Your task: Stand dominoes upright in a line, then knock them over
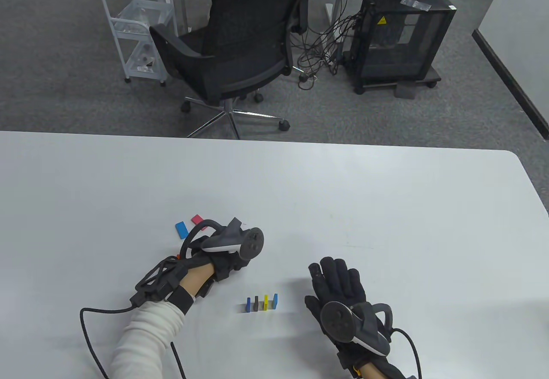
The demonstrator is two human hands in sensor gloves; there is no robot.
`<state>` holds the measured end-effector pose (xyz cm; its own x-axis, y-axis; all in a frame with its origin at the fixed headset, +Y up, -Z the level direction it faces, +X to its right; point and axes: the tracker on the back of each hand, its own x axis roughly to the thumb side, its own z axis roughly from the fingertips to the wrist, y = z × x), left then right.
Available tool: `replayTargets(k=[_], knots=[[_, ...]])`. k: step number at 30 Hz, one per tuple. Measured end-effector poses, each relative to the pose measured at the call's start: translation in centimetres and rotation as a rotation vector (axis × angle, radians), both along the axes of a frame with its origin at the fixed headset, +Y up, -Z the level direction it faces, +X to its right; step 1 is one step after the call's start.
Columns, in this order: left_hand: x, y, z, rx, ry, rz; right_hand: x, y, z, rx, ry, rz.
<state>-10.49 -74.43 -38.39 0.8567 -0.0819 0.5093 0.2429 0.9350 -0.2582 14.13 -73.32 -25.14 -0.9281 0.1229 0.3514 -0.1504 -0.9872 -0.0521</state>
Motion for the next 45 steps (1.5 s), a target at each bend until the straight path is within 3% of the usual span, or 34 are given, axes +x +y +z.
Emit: replayTargets(k=[10,20,25,45], knots=[[-3.2,2.8,6.5,0.128,-0.068,0.158,0.0,0.0,0.1,-0.004,0.008,-0.005],[-3.9,-0.1,11.1,0.073,-0.11,0.237,0.0,-0.2,0.1,-0.028,-0.002,0.003],[-3.7,-1.2,11.5,0.065,-0.123,0.232,-0.1,-0.1,0.1,-0.03,-0.006,0.003],[-2.9,-1.7,11.8,-0.015,-0.102,0.257,0.0,0.0,0.1,-0.055,-0.012,-0.005]])
